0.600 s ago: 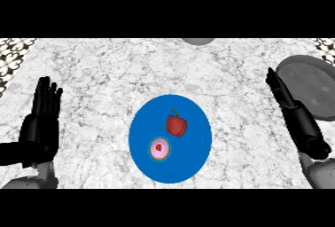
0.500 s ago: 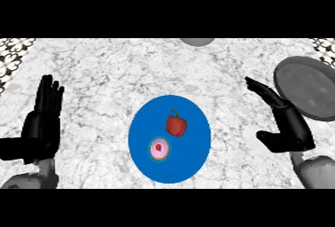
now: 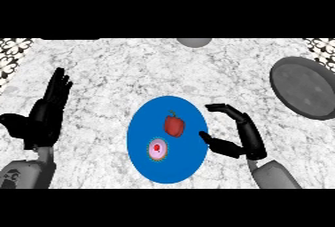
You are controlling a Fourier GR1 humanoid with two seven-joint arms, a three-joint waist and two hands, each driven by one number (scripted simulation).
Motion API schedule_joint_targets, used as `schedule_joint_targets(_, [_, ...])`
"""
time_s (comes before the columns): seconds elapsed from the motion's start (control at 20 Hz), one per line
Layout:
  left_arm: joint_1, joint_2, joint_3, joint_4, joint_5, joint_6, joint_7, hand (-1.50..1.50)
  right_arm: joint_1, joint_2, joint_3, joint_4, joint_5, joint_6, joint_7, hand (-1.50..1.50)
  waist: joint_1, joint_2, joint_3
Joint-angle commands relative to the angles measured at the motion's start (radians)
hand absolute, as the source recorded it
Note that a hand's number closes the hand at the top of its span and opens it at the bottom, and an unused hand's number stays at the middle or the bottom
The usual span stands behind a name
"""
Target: Pick the bell pepper from the plate and place it in the pan
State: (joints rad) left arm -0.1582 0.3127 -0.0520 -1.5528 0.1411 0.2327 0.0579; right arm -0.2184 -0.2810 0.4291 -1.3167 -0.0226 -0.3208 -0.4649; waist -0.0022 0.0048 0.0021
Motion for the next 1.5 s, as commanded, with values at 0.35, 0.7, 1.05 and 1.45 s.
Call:
schedule_joint_targets(0.35, [-0.066, 0.011, 0.026, 0.093, -0.008, -0.035, 0.013, 0.00, 0.210, -0.328, -0.006, -0.416, 0.216, -0.043, 0.204, -1.50, -0.028, -0.010, -0.005])
schedule_joint_targets(0.7, [-0.047, 0.003, 0.024, 0.110, -0.003, -0.065, -0.010, 0.00, 0.125, -0.504, -0.022, -0.733, 0.295, 0.139, 0.679, -1.50, -0.017, -0.010, -0.006])
schedule_joint_targets(1.05, [-0.112, -0.053, 0.024, 0.162, -0.027, -0.048, -0.024, 0.00, -0.183, -0.372, 0.006, -0.766, 0.396, 0.304, 1.008, -1.50, 0.006, -0.004, -0.004])
schedule_joint_targets(1.45, [-0.035, -0.052, 0.031, 0.108, -0.055, -0.079, -0.057, 0.00, -0.261, -0.159, 0.064, -0.684, 0.362, 0.431, 1.040, -1.50, 0.008, -0.005, -0.002])
